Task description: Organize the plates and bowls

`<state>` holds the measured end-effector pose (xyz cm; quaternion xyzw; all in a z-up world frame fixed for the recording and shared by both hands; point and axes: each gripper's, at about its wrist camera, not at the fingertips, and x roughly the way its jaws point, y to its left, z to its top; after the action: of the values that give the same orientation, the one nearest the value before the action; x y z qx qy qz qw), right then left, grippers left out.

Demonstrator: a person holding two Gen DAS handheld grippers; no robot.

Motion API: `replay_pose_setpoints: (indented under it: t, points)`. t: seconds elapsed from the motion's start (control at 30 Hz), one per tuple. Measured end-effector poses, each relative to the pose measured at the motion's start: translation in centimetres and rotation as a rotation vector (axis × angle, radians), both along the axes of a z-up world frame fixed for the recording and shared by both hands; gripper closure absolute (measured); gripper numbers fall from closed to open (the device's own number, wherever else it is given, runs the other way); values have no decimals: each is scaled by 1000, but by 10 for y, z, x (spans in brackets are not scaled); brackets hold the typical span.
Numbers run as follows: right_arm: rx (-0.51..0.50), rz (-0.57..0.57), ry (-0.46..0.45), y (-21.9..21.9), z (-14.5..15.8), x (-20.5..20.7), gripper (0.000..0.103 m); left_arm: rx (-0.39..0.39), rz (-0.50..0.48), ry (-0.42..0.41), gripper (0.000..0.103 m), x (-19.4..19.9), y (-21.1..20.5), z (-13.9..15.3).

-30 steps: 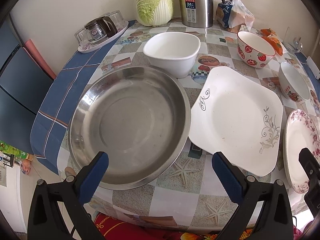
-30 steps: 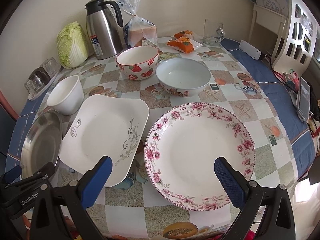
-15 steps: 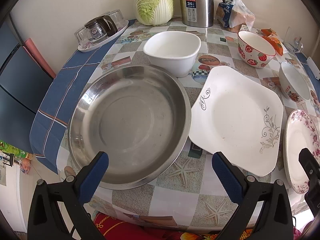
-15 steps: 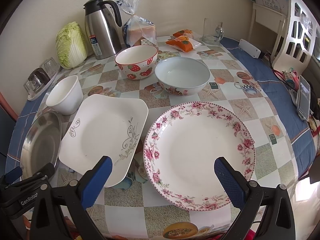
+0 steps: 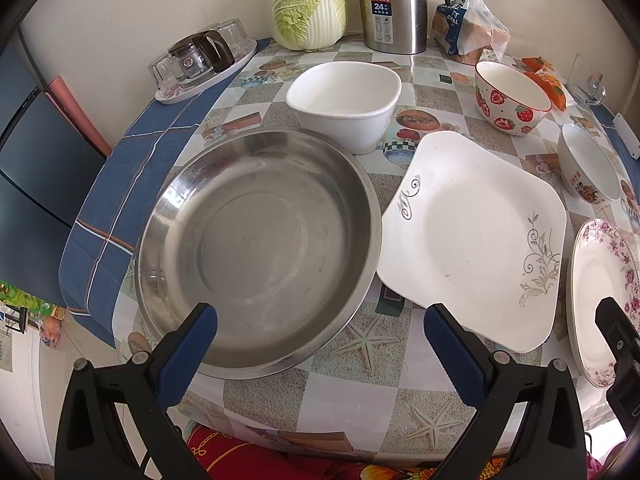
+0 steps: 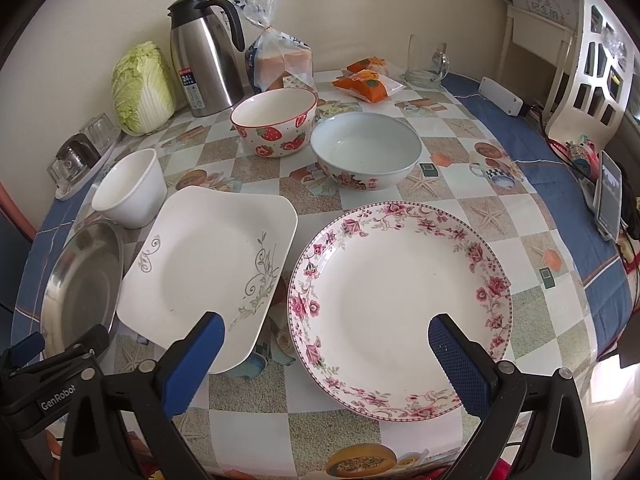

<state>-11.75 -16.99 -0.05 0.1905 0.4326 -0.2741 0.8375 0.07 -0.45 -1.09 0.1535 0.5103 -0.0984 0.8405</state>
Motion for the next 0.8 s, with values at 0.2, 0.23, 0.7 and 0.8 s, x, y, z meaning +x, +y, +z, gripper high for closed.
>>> replay_pose_setpoints:
  t: [0.2,0.23,0.7,0.8]
  points:
    - [2,5,10,1,-2,1,0,-4,0,-1,0,0,0,0]
    - [0,5,9,1,-2,1,0,-5,0,0,0,0,0,0]
    - [-36,18,0,4,-2,3,0,-58,6,2,0,1,2,0]
    - [-28,21,12,4,-2,4,0,-70,6,-6,0,2,3,1]
